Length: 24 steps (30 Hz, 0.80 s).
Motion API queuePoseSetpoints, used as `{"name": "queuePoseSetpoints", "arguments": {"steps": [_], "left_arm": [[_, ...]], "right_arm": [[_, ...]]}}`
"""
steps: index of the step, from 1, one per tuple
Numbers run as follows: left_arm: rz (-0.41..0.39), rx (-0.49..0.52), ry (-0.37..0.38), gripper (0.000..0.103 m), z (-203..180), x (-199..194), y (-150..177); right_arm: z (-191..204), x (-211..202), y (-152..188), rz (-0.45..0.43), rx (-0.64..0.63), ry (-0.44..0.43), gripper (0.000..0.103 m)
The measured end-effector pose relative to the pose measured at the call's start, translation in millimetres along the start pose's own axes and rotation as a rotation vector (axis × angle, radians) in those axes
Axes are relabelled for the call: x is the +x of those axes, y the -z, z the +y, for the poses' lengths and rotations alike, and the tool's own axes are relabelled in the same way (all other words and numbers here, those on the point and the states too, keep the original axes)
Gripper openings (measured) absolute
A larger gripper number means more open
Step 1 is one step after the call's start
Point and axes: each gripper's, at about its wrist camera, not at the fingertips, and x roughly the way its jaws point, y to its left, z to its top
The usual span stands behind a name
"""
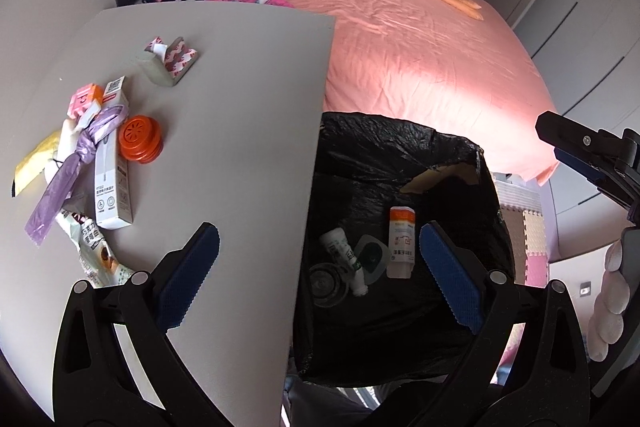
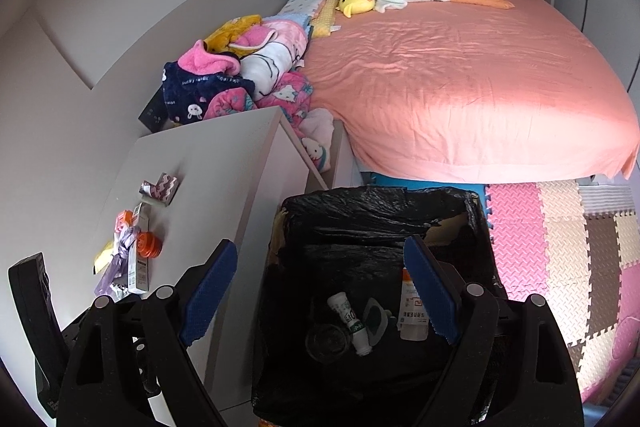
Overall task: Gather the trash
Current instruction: 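Move both open tools back over the table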
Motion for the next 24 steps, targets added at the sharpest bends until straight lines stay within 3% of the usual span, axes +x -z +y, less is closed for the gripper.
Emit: {"name": "queuePoseSetpoints", "arguments": {"steps": [12, 16, 24], "left_arm": [[0.013, -0.118, -0.068, 0.097, 54, -8, 20], [0.018, -0.16, -0.098, 0.097, 71, -9, 26], [0.021, -0.243, -0.167, 0.097, 108, -6, 37]], "right_arm": [[49, 28, 8, 0.056, -0.077, -0.049, 0.085], [63, 36, 10, 0.064, -0.097, -0.12, 0.085], [99, 51, 19, 0.066, -0.231, -0.139, 0.085]]}}
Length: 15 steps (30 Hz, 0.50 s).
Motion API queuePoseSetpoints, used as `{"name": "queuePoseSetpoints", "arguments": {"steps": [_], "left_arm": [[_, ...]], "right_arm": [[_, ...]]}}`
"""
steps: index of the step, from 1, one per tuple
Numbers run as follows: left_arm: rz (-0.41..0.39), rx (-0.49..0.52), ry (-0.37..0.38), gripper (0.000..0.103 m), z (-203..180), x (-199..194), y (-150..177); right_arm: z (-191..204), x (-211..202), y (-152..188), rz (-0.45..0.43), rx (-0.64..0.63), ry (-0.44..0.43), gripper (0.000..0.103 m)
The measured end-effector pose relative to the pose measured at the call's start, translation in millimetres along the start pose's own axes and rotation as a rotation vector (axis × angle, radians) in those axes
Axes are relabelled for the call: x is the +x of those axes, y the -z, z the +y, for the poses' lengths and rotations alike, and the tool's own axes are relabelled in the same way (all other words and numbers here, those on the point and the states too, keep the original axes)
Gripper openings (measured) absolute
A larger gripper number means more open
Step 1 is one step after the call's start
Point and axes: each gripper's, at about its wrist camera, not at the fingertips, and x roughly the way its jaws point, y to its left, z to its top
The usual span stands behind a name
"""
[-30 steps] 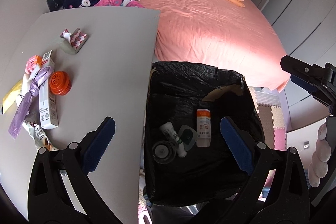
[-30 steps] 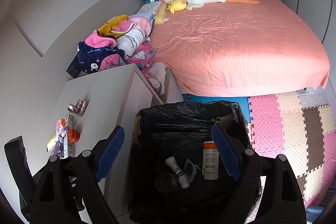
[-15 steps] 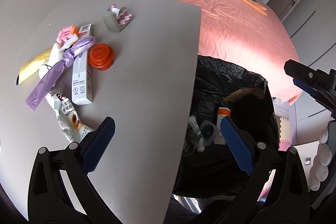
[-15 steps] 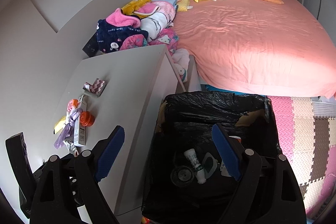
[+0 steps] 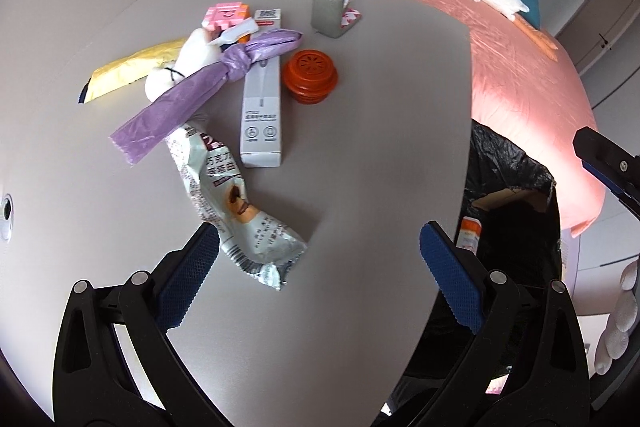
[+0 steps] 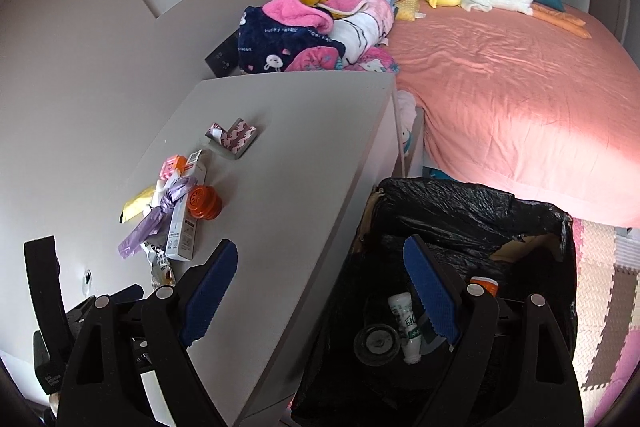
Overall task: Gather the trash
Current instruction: 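Move both open tools back over the table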
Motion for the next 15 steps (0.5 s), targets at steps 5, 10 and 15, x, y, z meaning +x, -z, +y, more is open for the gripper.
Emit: {"name": "queuePoseSetpoints", "arguments": {"steps": [5, 10, 15], "left_arm": [[-0.013, -0.024, -0.035, 0.097, 19, 6, 1], [-0.008, -0.046, -0.065, 0.097, 34, 13, 1], [-0.008, -0.078, -0.072, 0.092, 50, 20, -2]], "right_arm": [[18, 16, 0, 0.021, -0.065, -0.004, 0.085], [37, 30, 0, 0.022, -0.142, -0.008, 0.084], [56, 49, -4, 0.047, -0.22, -0.026, 0.067]]}}
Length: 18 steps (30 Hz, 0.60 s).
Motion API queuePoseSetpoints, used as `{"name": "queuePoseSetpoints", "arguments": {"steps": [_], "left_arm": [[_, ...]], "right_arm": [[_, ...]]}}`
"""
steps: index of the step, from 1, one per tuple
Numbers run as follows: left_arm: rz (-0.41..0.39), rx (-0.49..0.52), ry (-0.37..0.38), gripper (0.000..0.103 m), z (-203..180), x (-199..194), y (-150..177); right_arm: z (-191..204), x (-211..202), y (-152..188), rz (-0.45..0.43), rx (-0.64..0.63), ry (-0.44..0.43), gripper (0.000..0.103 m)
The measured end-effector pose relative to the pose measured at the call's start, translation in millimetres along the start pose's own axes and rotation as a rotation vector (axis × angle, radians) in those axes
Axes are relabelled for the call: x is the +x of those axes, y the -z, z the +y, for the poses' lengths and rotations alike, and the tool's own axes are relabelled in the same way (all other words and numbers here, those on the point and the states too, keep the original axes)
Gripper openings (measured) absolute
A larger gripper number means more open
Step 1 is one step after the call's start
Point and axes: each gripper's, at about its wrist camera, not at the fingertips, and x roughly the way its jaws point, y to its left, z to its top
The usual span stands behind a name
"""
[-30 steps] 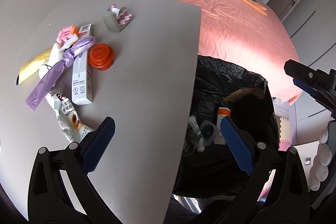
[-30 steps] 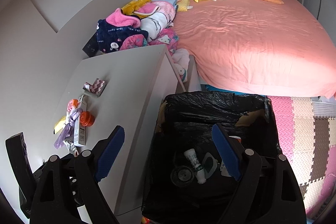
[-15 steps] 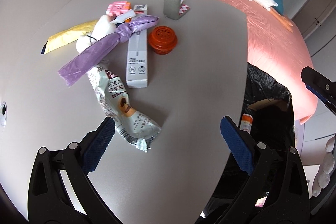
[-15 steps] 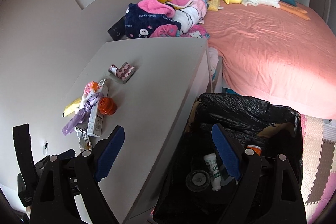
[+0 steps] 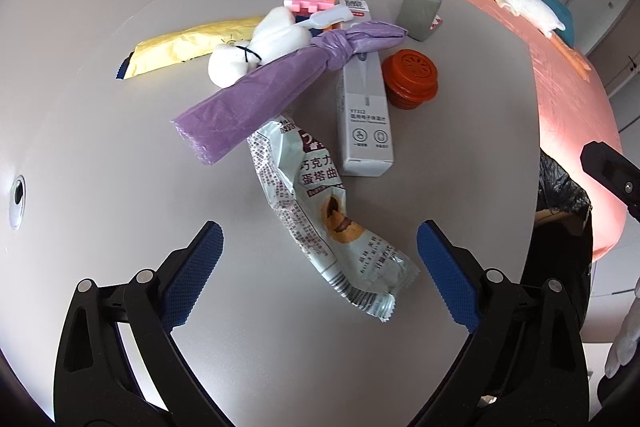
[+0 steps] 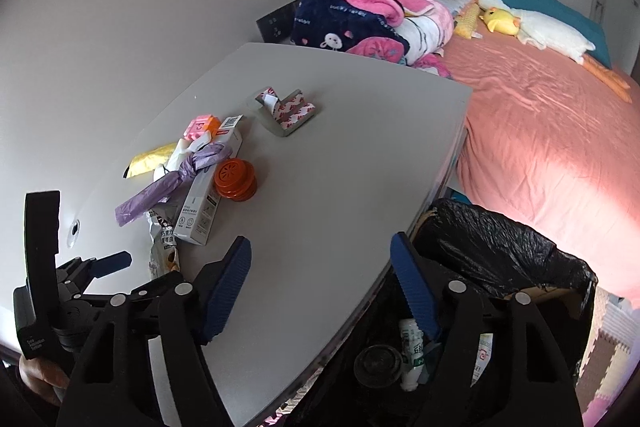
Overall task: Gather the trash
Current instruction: 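Move both open tools back over the table, then grasp the silver snack wrapper with the left tool while the right tool grasps the orange cap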
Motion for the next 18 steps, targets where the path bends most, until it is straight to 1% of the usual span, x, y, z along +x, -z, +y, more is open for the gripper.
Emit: {"name": "queuePoseSetpoints", "arguments": {"steps": [1, 3, 6, 9, 12, 14, 17, 18], "left_arm": [[0.002, -0.008, 0.006, 0.091, 3, 2, -1], [0.006, -0.022, 0.013, 0.084, 8, 4, -3], [0.008, -0.046, 0.025, 0.077, 15, 9, -6], [-0.003, -0.053, 0.033, 0.075, 22, 12, -7], [0.004, -0.055, 0.032, 0.075, 27, 15, -9], [0.001, -0.056, 0.027, 0.072, 28, 16, -10], [-0.003, -0.051, 0.018, 0.063, 32, 15, -12], [-0.005, -0.049, 0.015, 0.058, 32, 14, -12]], "right_arm": [[3, 5, -2, 0.009, -0.009, 0.0, 0.066], [10, 14, -4, 0.024, -0.03, 0.002, 0.063], [21, 29, -9, 0.05, -0.062, -0.003, 0.058], [31, 44, -14, 0.07, -0.084, -0.017, 0.058], [40, 57, -20, 0.085, -0.101, -0.03, 0.058], [47, 66, -25, 0.094, -0.114, -0.037, 0.058], [55, 79, -31, 0.108, -0.134, -0.049, 0.058], [59, 83, -33, 0.112, -0.141, -0.051, 0.058]]}}
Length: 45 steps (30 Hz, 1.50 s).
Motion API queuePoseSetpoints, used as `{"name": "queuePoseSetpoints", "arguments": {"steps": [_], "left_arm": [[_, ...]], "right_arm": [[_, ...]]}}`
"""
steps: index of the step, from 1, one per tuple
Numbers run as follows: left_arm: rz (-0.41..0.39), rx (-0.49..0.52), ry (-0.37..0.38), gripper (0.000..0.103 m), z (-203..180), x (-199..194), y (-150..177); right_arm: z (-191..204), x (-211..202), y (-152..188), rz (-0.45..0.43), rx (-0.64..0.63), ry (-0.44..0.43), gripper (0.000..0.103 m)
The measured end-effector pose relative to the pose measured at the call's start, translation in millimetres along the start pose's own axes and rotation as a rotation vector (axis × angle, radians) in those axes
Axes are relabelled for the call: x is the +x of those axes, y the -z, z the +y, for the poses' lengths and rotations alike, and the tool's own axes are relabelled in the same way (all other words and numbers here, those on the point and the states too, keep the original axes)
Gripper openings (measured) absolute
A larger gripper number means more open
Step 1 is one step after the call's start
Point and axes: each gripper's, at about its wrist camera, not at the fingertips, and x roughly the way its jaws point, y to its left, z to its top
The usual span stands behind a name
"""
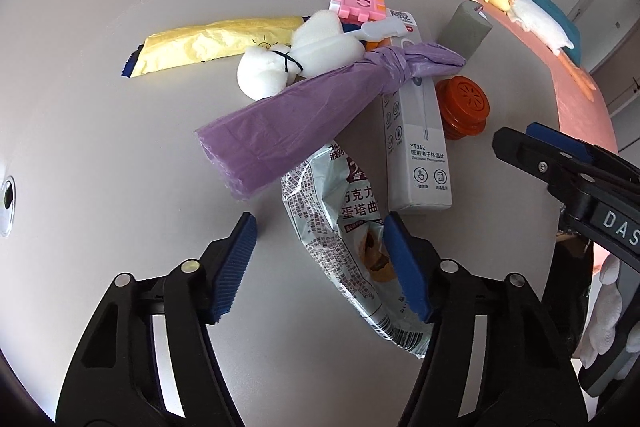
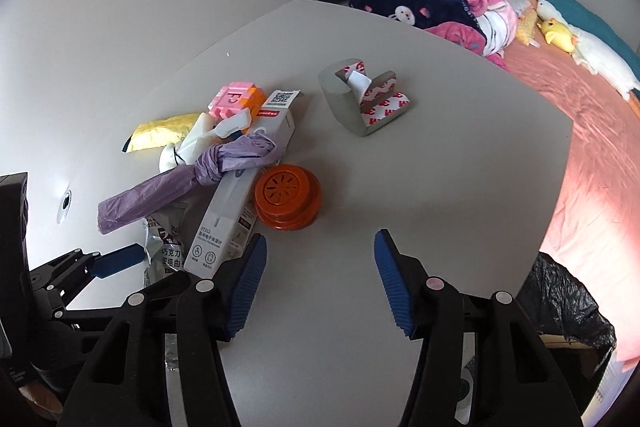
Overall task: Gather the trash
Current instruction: 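Grasp the silver snack wrapper with the left tool while the right tool grasps the orange cap, then carry the wrapper and cap over the black bag and open both tools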
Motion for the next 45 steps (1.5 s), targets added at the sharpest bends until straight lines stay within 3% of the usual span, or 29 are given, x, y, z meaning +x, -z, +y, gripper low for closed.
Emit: {"name": "queuePoseSetpoints", "arguments": {"steps": [3, 9, 14, 23, 25, 28, 36, 45], "left_arm": [[-0.004, -0.009, -0.002, 0.045, 4, -2, 0], [-0.001, -0.041, 0.032, 0.045, 12, -4, 2], [0.007, -0.058, 0.07, 0.045, 17, -5, 1], [0.0, -0.104, 0.103, 0.042, 23, -5, 2], [0.011, -0.145, 0.137, 0.033, 27, -4, 1], [0.011, -0.175, 0.159, 0.028, 34, -6, 7], [-0.011, -0.118, 0.158, 0.02, 20, -24, 27], [-0.047, -0.041, 0.173, 0.02, -12, -46, 32]], "right_arm": [[7, 12, -7, 0.011, -0.024, 0.004, 0.058], [16, 27, -14, 0.001, -0.04, 0.003, 0.057], [18, 35, -15, -0.012, -0.033, -0.006, 0.047], [10, 30, -8, 0.006, 0.017, -0.04, 0.046], [8, 27, -4, 0.009, 0.024, -0.041, 0.046], [7, 22, 3, 0.01, 0.032, -0.046, 0.046], [3, -3, 19, -0.004, 0.048, -0.057, 0.047], [-7, -37, 30, -0.05, 0.058, -0.058, 0.046]]}}
